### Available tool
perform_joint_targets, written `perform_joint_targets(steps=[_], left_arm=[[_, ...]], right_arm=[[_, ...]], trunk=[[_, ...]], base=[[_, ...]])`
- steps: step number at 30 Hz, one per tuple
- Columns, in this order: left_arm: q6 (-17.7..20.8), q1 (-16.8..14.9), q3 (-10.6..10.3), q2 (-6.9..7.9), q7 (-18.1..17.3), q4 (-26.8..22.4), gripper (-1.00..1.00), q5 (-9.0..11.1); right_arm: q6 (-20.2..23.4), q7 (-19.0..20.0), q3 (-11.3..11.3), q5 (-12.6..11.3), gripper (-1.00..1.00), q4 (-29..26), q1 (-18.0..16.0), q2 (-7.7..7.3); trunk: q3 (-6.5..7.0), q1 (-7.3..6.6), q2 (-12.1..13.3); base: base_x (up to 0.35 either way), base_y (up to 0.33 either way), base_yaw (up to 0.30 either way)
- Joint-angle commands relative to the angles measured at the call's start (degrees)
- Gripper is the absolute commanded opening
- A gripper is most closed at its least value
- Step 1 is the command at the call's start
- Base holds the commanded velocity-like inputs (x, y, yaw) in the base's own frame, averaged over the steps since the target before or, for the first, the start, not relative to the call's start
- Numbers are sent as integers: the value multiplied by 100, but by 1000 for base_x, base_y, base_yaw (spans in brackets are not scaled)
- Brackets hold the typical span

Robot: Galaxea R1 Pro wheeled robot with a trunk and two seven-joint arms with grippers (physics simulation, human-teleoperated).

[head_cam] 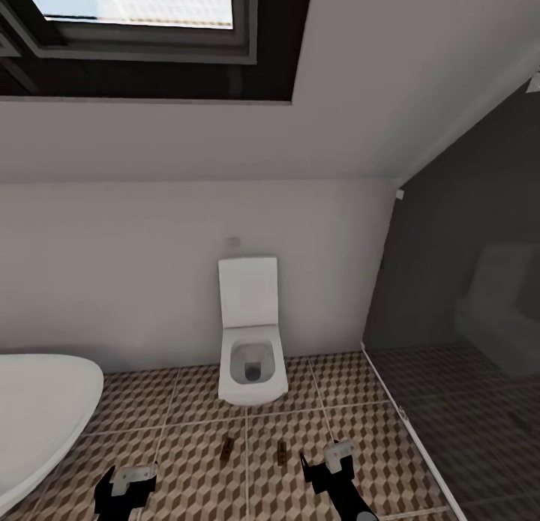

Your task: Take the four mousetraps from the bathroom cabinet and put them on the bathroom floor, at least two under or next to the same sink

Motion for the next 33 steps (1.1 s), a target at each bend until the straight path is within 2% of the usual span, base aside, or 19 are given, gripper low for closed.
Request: perform_joint_targets(steps=[1,33], left_arm=[[-22,-8,-48,-4,34,16,100,4],[-14,-8,-49,-6,34,16,100,4]], right_arm=[[-16,-28,50,-29,100,6,-6,2],[-16,-28,50,-29,100,6,-6,2]], trunk=[[-4,4,-13],[294,4,-13]], base=[[0,0,0],[0,0,0]])
